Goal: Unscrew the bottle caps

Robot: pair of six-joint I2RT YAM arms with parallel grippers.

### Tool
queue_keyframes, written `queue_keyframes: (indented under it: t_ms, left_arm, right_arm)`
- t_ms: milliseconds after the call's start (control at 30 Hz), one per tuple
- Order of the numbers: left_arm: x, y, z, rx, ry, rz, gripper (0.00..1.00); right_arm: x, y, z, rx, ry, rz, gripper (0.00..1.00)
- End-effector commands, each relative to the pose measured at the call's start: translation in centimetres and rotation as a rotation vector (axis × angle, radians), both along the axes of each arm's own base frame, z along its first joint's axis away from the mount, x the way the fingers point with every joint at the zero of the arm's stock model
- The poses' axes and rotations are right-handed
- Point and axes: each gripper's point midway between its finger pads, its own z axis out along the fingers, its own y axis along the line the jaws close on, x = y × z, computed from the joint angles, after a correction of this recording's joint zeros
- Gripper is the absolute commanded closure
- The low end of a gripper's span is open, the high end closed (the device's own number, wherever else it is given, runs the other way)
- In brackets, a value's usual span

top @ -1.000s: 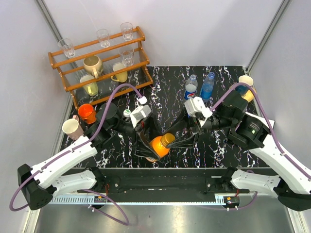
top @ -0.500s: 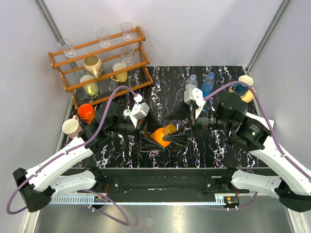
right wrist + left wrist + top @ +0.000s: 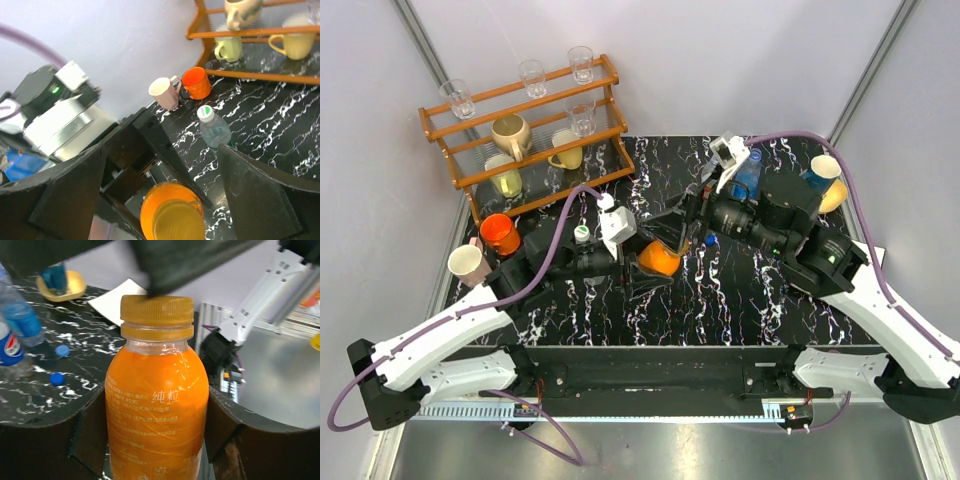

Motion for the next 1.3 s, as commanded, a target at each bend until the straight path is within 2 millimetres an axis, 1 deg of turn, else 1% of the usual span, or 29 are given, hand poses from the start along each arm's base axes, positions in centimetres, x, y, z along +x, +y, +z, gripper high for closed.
queue_keyframes:
  t_ms: [0, 33, 100, 133, 167, 200, 233, 367, 500, 533, 600, 633, 733, 833, 933, 967, 1033, 1067, 1100, 1133, 1167, 1200, 1233, 1267]
  left_arm:
    - [4.2, 1.5, 3.1, -0.058, -0.138, 0.293, 0.50]
    - [4.4, 1.7, 3.3, -0.063, -0.149, 0.320, 0.50]
    - [5.4, 2.2, 3.1, -0.059, -0.156, 0.397, 0.50]
    - [5.5, 2.5, 3.3, -0.065, -0.163, 0.416, 0.51]
    - [5.7, 2.7, 2.8, -0.058, -0.162, 0.429, 0.51]
    - [6.2, 3.1, 3.2, -0.073, -0.167, 0.471, 0.51]
    - [6.2, 3.2, 3.3, -0.080, -0.170, 0.481, 0.51]
    - [6.5, 3.6, 3.1, -0.072, -0.175, 0.509, 0.51]
    - [6.5, 3.5, 2.8, -0.064, -0.177, 0.515, 0.51]
    - [6.5, 3.6, 2.9, -0.066, -0.181, 0.515, 0.51]
    - [6.4, 3.5, 2.9, -0.066, -0.182, 0.513, 0.51]
    - [6.4, 3.5, 2.8, -0.064, -0.183, 0.513, 0.51]
    - [6.4, 3.5, 2.8, -0.063, -0.184, 0.515, 0.51]
    - [6.4, 3.5, 2.7, -0.061, -0.185, 0.515, 0.51]
    - [6.2, 3.4, 2.8, -0.063, -0.185, 0.510, 0.51]
    - [6.3, 3.4, 2.7, -0.061, -0.185, 0.510, 0.51]
    - [6.1, 3.5, 2.9, -0.066, -0.187, 0.507, 0.51]
    - [6.1, 3.5, 2.9, -0.066, -0.187, 0.503, 0.51]
    - [5.9, 3.5, 3.0, -0.070, -0.187, 0.498, 0.51]
    - [5.8, 3.4, 3.1, -0.075, -0.189, 0.490, 0.51]
    - [5.1, 3.3, 3.0, -0.082, -0.191, 0.455, 0.50]
    - [4.7, 3.2, 3.4, -0.106, -0.197, 0.433, 0.50]
    - [4.3, 3.2, 3.6, -0.123, -0.200, 0.411, 0.50]
    - [3.1, 3.1, 3.9, -0.150, -0.198, 0.354, 0.50]
  right_arm:
    - [2.5, -0.4, 0.0, 0.060, 0.177, -0.180, 0.00]
    - [2.6, -0.4, -0.2, 0.060, 0.188, -0.184, 0.00]
    - [2.8, -0.3, -0.5, 0.062, 0.211, -0.198, 0.01]
    - [2.8, -0.3, -0.6, 0.062, 0.217, -0.199, 0.01]
    - [2.8, -0.3, -0.7, 0.064, 0.225, -0.199, 0.02]
    - [2.9, -0.1, -1.0, 0.059, 0.234, -0.201, 0.03]
    - [3.3, -0.2, -1.3, 0.055, 0.237, -0.223, 0.03]
    - [3.4, 0.1, -1.6, 0.061, 0.249, -0.222, 0.05]
    - [3.5, 0.4, -1.9, 0.058, 0.254, -0.217, 0.11]
    - [3.6, 0.4, -2.0, 0.056, 0.255, -0.219, 0.16]
    - [3.7, 0.7, -2.2, 0.052, 0.258, -0.213, 0.20]
    - [3.7, 0.7, -2.1, 0.055, 0.254, -0.213, 0.25]
    - [3.8, 0.9, -2.4, 0.047, 0.256, -0.212, 0.30]
    - [4.0, 1.1, -2.9, 0.035, 0.262, -0.213, 0.32]
    - [4.0, 1.1, -3.1, 0.032, 0.263, -0.214, 0.41]
    - [4.0, 1.2, -3.1, 0.032, 0.261, -0.212, 0.51]
    - [4.1, 1.1, -3.3, 0.030, 0.260, -0.215, 0.61]
    - [4.0, 1.0, -3.3, 0.028, 0.257, -0.211, 0.72]
    - [4.0, 1.0, -3.4, 0.026, 0.255, -0.213, 0.79]
    - [3.6, 1.0, -3.3, 0.023, 0.240, -0.191, 0.84]
    - [3.4, 1.0, -3.5, 0.018, 0.232, -0.180, 0.89]
    - [3.3, 1.0, -3.1, 0.027, 0.213, -0.169, 1.00]
    - [2.5, 0.9, -2.6, 0.028, 0.180, -0.132, 1.00]
    - [2.1, 1.0, -2.8, 0.020, 0.161, -0.100, 1.00]
